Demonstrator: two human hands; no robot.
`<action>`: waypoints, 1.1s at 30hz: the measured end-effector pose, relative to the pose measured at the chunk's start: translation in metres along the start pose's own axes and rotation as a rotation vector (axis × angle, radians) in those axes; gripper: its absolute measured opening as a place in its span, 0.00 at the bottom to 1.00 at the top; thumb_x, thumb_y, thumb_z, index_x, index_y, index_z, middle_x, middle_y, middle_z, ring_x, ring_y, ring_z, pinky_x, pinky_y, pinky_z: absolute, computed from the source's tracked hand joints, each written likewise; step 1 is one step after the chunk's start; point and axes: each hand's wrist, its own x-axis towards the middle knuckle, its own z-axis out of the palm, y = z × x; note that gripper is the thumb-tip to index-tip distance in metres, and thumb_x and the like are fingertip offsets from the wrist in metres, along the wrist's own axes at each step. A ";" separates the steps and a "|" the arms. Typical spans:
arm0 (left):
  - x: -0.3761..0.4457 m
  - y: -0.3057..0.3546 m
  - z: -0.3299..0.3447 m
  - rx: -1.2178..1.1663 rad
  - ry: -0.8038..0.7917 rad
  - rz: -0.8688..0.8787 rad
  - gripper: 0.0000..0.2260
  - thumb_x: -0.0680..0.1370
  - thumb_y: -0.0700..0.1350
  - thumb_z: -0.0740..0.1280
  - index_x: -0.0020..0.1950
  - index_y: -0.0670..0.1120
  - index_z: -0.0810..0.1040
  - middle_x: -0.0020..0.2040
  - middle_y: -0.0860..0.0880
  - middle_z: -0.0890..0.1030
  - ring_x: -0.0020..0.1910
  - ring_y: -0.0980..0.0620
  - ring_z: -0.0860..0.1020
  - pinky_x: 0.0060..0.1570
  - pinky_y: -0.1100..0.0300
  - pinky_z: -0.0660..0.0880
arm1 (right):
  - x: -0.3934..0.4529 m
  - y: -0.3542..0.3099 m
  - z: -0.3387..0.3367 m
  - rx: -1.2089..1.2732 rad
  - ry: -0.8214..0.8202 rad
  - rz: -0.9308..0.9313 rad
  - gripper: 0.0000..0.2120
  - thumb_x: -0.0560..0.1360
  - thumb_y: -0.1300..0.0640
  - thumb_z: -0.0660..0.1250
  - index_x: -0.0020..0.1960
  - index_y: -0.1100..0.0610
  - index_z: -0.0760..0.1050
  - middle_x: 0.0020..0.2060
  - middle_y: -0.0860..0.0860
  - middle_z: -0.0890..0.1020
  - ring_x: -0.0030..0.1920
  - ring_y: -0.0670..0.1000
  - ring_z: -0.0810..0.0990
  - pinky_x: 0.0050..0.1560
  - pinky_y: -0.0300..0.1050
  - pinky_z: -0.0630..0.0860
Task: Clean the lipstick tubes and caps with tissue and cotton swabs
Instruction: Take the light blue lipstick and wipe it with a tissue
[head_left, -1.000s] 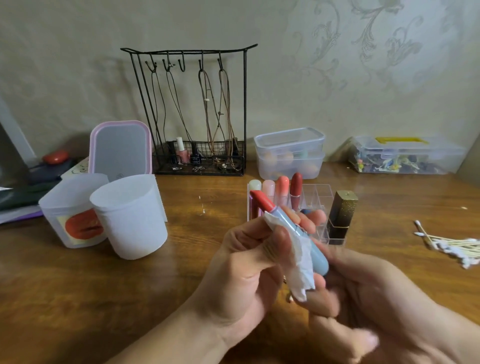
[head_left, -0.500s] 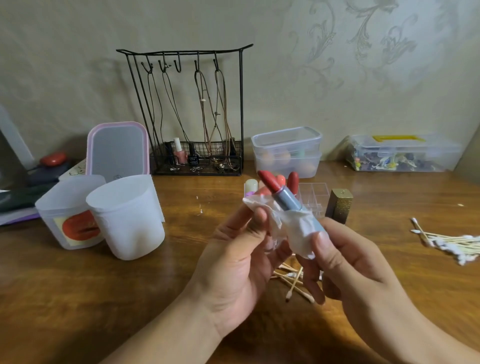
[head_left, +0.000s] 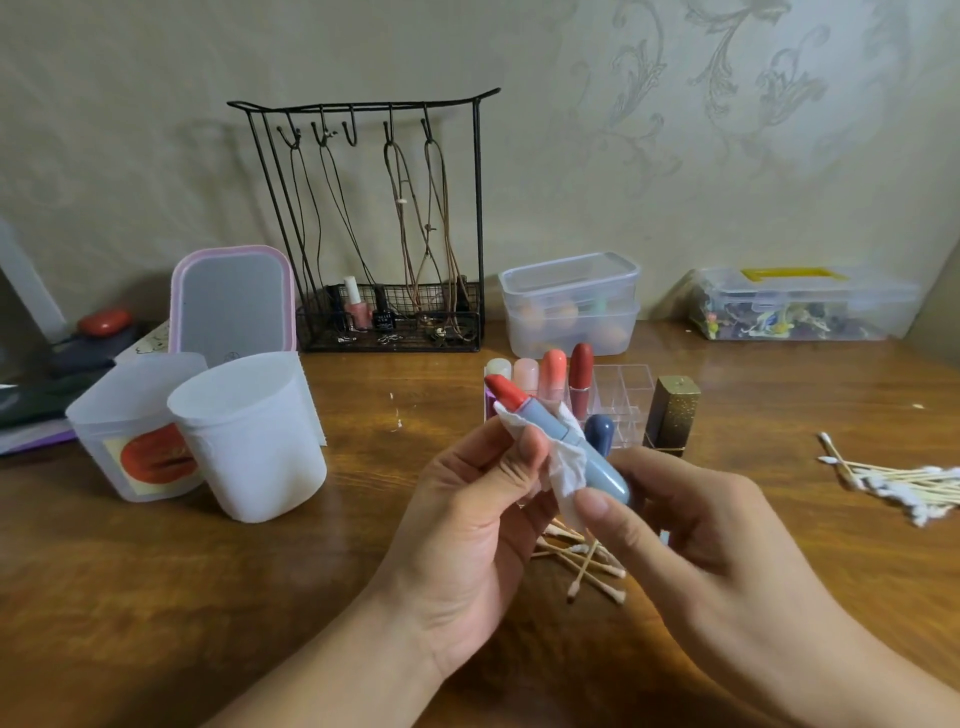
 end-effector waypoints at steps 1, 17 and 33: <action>0.000 0.001 0.001 -0.007 -0.001 0.000 0.18 0.63 0.47 0.80 0.49 0.44 0.85 0.50 0.43 0.84 0.49 0.48 0.82 0.49 0.56 0.79 | 0.001 0.001 0.001 0.082 -0.043 0.022 0.24 0.73 0.31 0.59 0.45 0.52 0.77 0.30 0.52 0.72 0.29 0.51 0.70 0.30 0.52 0.68; -0.002 0.001 0.005 -0.054 -0.004 0.036 0.18 0.64 0.45 0.80 0.51 0.42 0.84 0.54 0.43 0.82 0.53 0.46 0.80 0.54 0.55 0.78 | 0.002 -0.003 0.004 0.616 -0.190 0.271 0.13 0.72 0.44 0.64 0.36 0.52 0.78 0.26 0.54 0.70 0.24 0.51 0.69 0.23 0.35 0.65; -0.002 -0.002 0.003 -0.071 0.003 0.043 0.17 0.63 0.44 0.80 0.49 0.42 0.84 0.51 0.42 0.82 0.51 0.46 0.78 0.54 0.57 0.76 | 0.004 -0.006 -0.003 0.681 -0.310 0.495 0.30 0.73 0.29 0.62 0.30 0.56 0.70 0.23 0.55 0.68 0.20 0.51 0.67 0.21 0.38 0.58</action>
